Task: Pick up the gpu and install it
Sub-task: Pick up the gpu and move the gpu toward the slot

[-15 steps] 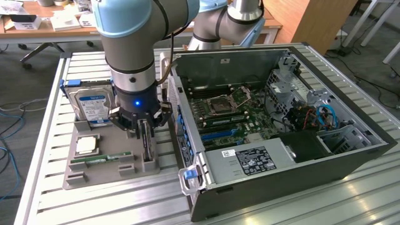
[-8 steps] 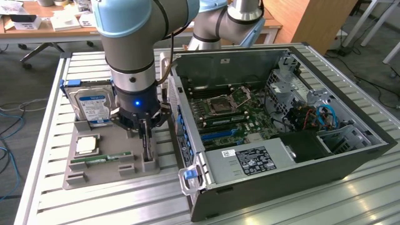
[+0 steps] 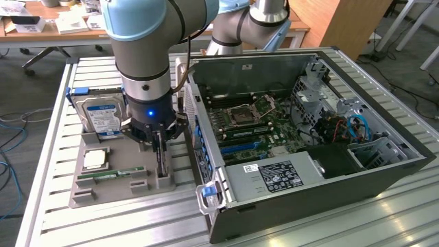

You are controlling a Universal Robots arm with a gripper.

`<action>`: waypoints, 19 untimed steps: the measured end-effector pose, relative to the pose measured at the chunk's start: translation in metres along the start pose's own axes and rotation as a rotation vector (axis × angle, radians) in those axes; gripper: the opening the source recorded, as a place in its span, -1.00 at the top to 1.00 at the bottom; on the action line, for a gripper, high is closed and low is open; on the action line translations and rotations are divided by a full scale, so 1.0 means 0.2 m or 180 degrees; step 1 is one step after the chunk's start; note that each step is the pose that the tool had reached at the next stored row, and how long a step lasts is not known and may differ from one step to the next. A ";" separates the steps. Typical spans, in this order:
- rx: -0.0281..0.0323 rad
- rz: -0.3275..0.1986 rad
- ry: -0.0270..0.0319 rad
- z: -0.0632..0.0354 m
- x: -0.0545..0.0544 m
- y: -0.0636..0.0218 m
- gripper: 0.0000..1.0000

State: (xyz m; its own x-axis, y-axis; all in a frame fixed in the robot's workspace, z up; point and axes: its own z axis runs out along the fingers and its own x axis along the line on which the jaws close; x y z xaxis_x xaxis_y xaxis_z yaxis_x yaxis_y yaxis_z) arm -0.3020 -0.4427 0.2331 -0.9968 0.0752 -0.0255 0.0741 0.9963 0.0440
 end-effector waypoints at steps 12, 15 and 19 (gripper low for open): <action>0.0000 -0.0021 0.0001 -0.026 0.00 0.001 0.48; 0.0000 -0.0021 0.0001 -0.050 0.00 0.002 0.48; 0.0000 -0.0021 0.0001 -0.108 0.00 0.005 0.48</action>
State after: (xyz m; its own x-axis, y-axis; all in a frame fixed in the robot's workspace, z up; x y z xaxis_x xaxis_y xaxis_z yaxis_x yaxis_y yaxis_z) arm -0.3020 -0.4427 0.2548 -0.9973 0.0688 -0.0254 0.0676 0.9967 0.0439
